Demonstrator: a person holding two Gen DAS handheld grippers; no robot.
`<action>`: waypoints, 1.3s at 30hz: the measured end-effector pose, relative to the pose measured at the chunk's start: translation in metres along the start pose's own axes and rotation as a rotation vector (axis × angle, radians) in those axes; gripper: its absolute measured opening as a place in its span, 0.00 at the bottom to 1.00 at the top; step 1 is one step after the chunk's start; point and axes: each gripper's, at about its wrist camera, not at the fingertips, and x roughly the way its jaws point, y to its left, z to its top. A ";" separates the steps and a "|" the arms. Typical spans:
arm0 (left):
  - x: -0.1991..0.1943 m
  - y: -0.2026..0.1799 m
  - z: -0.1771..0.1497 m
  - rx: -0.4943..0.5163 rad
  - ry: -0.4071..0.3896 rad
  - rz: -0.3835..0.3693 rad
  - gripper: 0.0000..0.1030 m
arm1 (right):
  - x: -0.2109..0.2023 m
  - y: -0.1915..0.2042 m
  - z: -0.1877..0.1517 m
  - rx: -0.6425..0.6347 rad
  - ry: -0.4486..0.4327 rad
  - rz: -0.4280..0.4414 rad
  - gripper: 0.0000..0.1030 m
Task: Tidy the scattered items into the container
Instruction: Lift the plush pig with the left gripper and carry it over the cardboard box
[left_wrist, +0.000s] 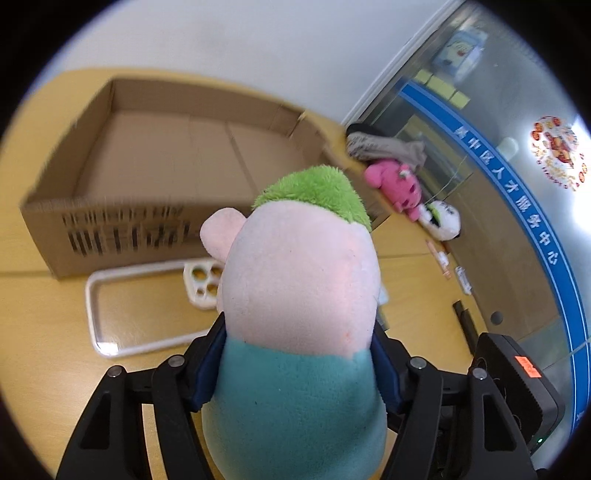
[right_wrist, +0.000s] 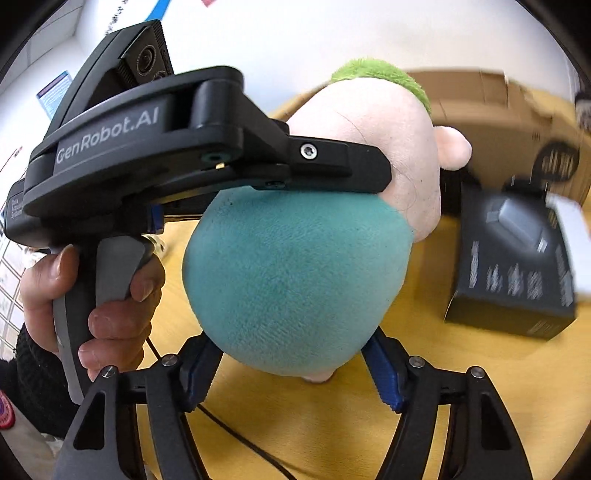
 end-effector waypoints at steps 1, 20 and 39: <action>-0.007 -0.006 0.006 0.016 -0.020 -0.009 0.66 | -0.009 0.004 0.004 -0.017 -0.016 -0.007 0.73; -0.071 -0.113 0.123 0.286 -0.246 -0.139 0.66 | -0.141 0.032 0.112 -0.199 -0.270 -0.207 0.71; -0.083 -0.070 0.176 0.197 -0.329 -0.024 0.66 | -0.115 0.066 0.194 -0.333 -0.214 -0.112 0.71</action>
